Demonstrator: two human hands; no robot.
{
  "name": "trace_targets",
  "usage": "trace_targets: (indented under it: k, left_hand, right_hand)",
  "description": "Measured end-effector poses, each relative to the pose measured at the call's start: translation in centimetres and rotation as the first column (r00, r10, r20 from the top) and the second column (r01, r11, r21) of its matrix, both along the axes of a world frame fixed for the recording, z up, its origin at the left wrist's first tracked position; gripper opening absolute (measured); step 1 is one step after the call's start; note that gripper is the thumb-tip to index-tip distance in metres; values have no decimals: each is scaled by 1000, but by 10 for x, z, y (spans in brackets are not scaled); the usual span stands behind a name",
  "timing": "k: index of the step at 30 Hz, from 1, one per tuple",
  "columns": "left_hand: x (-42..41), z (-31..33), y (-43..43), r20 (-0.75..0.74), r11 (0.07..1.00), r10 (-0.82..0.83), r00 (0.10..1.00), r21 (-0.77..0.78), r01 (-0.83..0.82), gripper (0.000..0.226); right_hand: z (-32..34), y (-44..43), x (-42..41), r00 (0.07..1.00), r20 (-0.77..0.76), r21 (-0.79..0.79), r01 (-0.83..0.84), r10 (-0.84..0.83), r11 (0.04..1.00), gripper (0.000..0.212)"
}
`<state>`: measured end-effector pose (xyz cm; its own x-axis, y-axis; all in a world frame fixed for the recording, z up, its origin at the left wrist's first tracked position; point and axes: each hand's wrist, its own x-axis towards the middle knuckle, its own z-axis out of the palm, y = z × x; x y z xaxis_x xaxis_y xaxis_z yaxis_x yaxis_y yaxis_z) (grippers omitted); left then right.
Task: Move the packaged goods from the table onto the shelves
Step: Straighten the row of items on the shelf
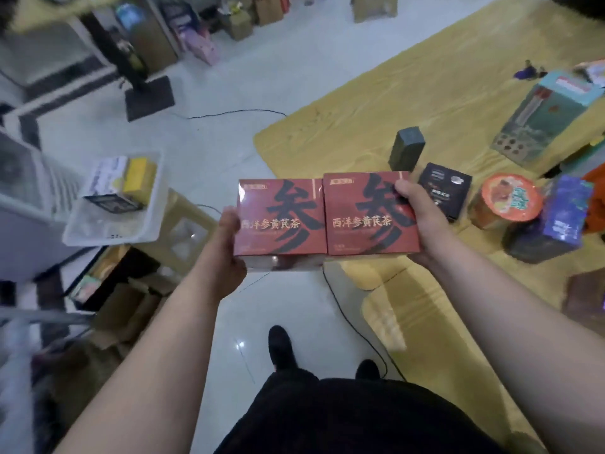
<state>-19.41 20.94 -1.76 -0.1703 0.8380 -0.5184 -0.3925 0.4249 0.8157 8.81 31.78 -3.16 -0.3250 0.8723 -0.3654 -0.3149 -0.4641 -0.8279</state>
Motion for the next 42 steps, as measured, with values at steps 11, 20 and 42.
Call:
trace_targets:
  k: [11,20,42]
  left_hand:
    - [-78,32,-234,-96,781,610,787,243,-575,98]
    - [-114,61,-428,-76,388,917,392,407,-827,74]
    - [-141,170,-732,-334,-68,890,-310,576,-815,92]
  right_hand:
    - [45,-93,-189,740,-5,117,-667,673,735,39]
    - [86,-248,-356,472,46,167,-873,880,459,60]
    - [191,-591,-586,-196,22,512,-840,980,-180,64]
